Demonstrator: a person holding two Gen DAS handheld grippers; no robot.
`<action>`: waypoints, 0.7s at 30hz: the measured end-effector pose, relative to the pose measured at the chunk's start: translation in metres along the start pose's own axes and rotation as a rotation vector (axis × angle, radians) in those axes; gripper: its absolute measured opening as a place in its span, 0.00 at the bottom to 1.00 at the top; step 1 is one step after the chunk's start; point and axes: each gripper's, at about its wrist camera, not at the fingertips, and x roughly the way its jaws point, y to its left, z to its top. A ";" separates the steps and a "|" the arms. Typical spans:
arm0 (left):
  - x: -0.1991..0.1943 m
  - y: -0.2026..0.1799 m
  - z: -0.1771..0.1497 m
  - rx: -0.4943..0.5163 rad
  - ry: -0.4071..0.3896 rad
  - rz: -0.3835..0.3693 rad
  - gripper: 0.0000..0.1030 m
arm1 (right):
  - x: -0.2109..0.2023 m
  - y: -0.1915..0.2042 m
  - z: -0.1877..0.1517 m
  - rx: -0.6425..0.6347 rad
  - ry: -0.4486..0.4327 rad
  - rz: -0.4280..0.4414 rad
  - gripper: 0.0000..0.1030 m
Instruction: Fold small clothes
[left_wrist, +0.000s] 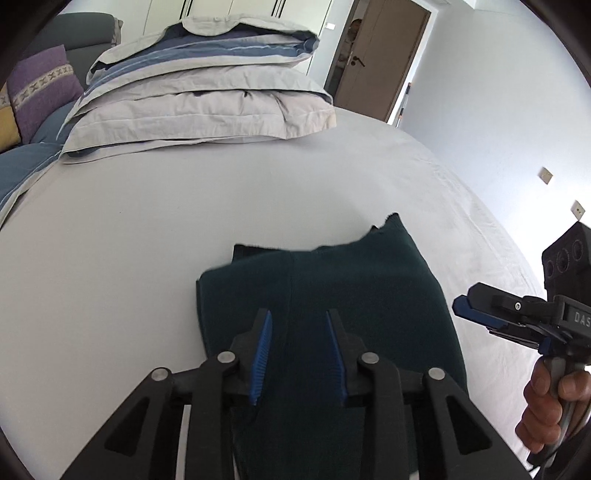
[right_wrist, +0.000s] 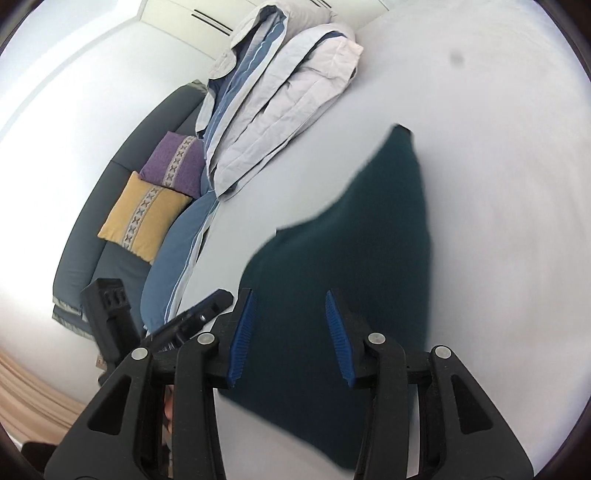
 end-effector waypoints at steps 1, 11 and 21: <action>0.009 0.000 0.007 -0.012 0.009 -0.002 0.31 | 0.008 0.003 0.007 -0.002 0.005 0.002 0.38; 0.088 0.020 0.009 -0.073 0.126 -0.010 0.33 | 0.078 -0.056 0.050 0.255 0.049 -0.085 0.00; 0.091 0.028 0.002 -0.066 0.087 -0.063 0.33 | 0.071 -0.092 0.031 0.257 -0.088 0.120 0.00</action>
